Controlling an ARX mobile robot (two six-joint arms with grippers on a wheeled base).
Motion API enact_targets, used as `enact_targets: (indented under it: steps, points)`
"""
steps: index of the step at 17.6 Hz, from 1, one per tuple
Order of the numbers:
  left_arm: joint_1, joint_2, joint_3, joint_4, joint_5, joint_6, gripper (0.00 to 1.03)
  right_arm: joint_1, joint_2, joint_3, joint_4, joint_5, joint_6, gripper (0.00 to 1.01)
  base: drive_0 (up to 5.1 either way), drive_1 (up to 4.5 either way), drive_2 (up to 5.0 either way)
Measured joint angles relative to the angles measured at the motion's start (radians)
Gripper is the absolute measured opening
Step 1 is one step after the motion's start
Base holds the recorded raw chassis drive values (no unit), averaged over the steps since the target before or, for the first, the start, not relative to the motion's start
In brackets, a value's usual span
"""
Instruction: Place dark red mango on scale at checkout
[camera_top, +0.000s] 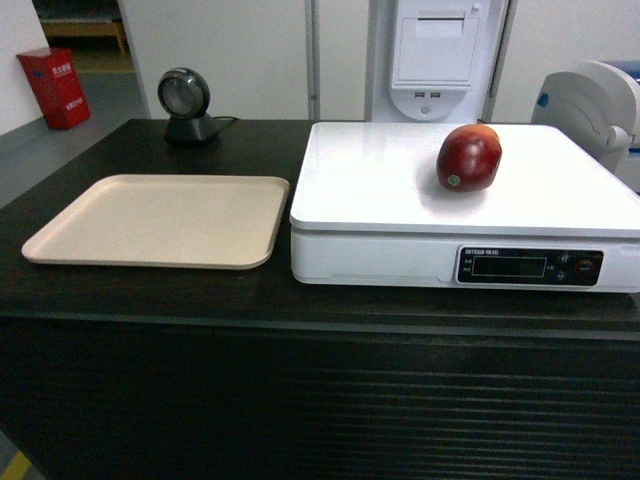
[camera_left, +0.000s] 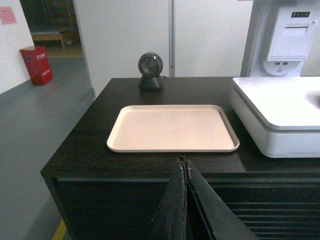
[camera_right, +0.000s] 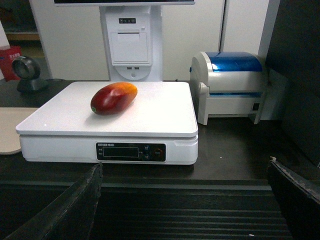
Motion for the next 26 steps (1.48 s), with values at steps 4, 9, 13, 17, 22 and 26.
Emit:
enact_targets:
  steps: [4, 9, 13, 17, 22, 26]
  points:
    - [0.000, 0.000, 0.000, 0.005, 0.000, 0.000, 0.07, 0.000, 0.000, 0.000, 0.000, 0.000, 0.000, 0.98, 0.0, 0.00, 0.0]
    - [0.000, 0.000, 0.000, 0.005, 0.000, 0.000, 0.74, 0.000, 0.000, 0.000, 0.000, 0.000, 0.000, 0.98, 0.0, 0.00, 0.0]
    - [0.000, 0.000, 0.000, 0.005, 0.000, 0.000, 0.98, 0.000, 0.000, 0.000, 0.000, 0.000, 0.000, 0.98, 0.0, 0.00, 0.0]
    - [0.000, 0.000, 0.000, 0.005, 0.000, 0.000, 0.98, 0.000, 0.000, 0.000, 0.000, 0.000, 0.000, 0.98, 0.0, 0.00, 0.0]
    - [0.000, 0.000, 0.000, 0.005, 0.000, 0.000, 0.98, 0.000, 0.000, 0.000, 0.000, 0.000, 0.000, 0.98, 0.0, 0.00, 0.0]
    - [0.000, 0.000, 0.000, 0.005, 0.000, 0.000, 0.98, 0.000, 0.000, 0.000, 0.000, 0.000, 0.000, 0.98, 0.0, 0.00, 0.0]
